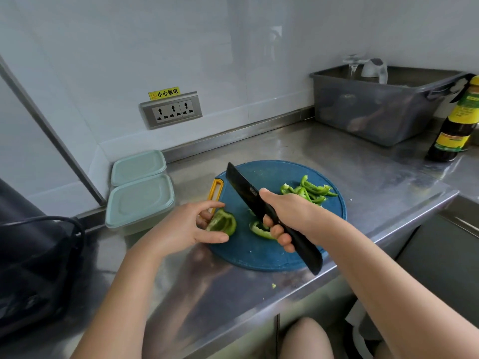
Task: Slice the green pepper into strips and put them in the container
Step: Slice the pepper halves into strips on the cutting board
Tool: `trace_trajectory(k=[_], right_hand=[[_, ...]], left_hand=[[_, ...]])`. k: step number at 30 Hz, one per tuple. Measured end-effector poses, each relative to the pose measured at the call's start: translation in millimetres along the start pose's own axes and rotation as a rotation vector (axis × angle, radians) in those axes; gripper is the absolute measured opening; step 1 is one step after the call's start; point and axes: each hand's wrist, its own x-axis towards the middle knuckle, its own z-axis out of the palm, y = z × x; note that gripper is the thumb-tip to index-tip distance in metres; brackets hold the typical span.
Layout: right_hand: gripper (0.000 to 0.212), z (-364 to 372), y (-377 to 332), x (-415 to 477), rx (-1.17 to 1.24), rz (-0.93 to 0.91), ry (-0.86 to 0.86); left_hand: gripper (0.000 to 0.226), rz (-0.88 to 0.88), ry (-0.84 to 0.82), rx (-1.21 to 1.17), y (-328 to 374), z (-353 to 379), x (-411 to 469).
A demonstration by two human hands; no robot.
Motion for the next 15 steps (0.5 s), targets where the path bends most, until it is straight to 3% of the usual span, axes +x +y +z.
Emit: trace_trajectory(k=[3,6,9,13,15], right_hand=[[0.055,7,4,-15,-0.039,-0.105,0.000],[0.057,21,17,-22,-0.219,-0.294,0.170],[0.061,35,36,-26,-0.407,-0.439,0.299],[0.059,50,54,-35,-0.545,-0.467,0.331],[0.058,56,57,-40,-0.569,-0.453,0.333]], left_hand=[[0.067,-0.028,-0.011,-0.030,-2,-2,-2],[0.072,-0.053,-0.028,-0.041,-1,-2,-4],[0.062,-0.066,-0.005,-0.052,5,-1,-6],[0.034,-0.067,0.006,-0.087,10,0,-6],[0.036,-0.066,0.006,-0.105,11,1,-6]])
